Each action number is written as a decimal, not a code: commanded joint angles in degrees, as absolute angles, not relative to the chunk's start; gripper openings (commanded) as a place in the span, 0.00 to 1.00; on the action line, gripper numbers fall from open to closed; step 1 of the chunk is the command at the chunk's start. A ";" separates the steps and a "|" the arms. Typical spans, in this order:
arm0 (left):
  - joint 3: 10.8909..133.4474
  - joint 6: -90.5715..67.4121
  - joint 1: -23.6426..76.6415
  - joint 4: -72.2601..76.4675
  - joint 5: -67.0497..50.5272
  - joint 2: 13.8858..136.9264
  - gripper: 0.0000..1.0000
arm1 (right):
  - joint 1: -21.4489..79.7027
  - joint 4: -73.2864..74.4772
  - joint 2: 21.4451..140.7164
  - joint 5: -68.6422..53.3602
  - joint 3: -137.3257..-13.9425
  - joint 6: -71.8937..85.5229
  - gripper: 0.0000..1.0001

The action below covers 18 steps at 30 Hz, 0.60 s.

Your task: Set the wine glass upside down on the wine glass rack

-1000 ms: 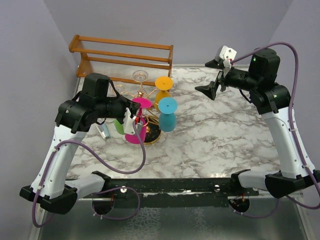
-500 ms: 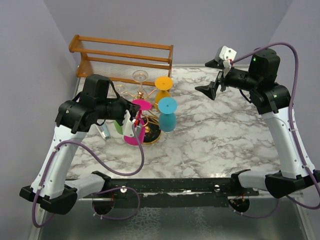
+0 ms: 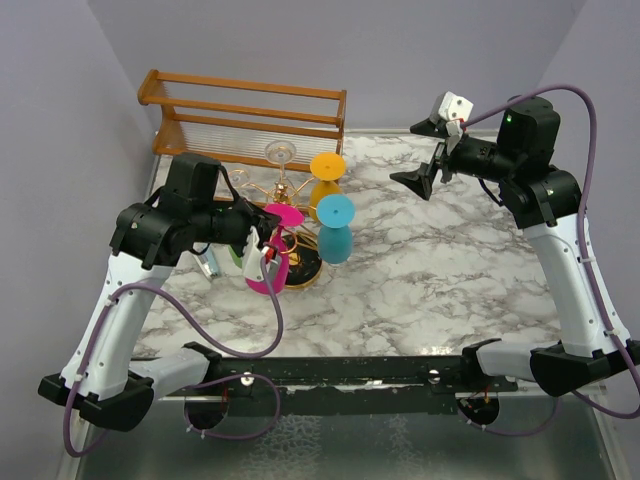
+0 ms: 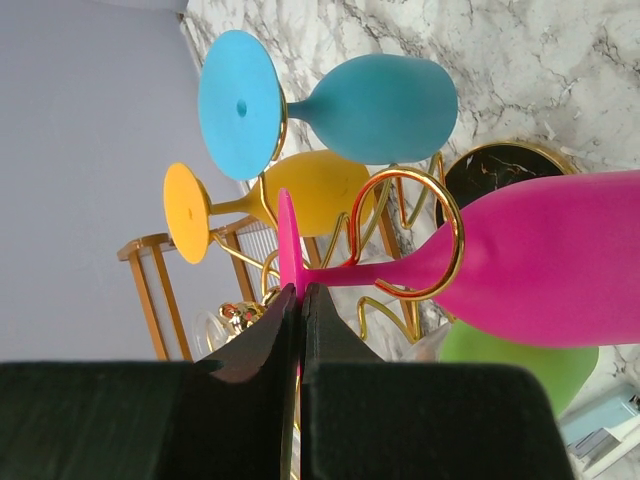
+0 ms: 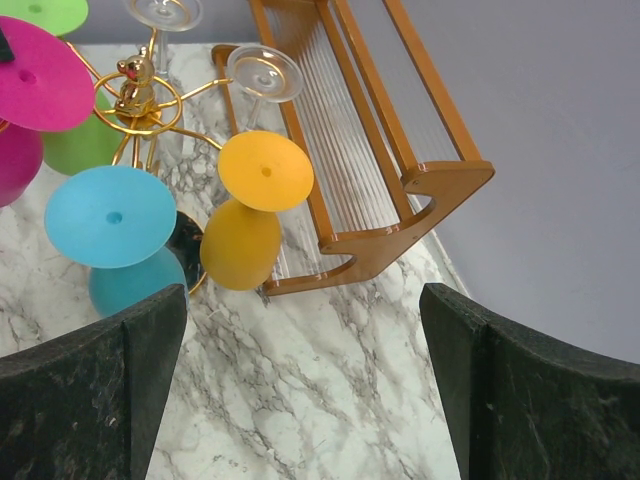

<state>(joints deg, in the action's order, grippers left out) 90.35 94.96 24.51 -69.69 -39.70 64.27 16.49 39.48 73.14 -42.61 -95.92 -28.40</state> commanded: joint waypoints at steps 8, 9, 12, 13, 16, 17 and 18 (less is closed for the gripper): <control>89.27 98.26 24.94 -71.90 -44.38 62.84 0.00 | 16.26 39.64 71.72 -41.00 -94.92 -29.18 1.00; 89.36 98.62 24.89 -72.10 -44.58 62.84 0.00 | 16.26 39.64 71.67 -40.96 -94.91 -29.25 1.00; 89.62 99.40 24.91 -72.73 -45.11 62.96 0.00 | 16.25 39.72 71.76 -40.96 -94.95 -29.18 1.00; 89.69 99.57 24.90 -72.89 -45.31 62.93 0.00 | 16.26 39.73 71.74 -40.98 -94.94 -29.18 1.00; 89.74 100.51 24.93 -73.44 -45.59 62.89 0.00 | 16.26 39.73 71.72 -40.89 -94.85 -29.22 1.00; 89.67 100.61 24.88 -73.43 -45.60 62.88 0.00 | 16.26 39.73 71.72 -40.92 -94.87 -29.26 1.00; 89.65 100.74 24.87 -73.51 -45.48 62.85 0.00 | 16.26 39.72 71.72 -40.87 -94.90 -29.27 1.00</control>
<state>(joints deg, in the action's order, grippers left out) 89.45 98.26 24.51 -71.99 -41.80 63.75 16.49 39.51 72.95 -42.22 -95.26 -28.82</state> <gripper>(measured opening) 0.020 0.996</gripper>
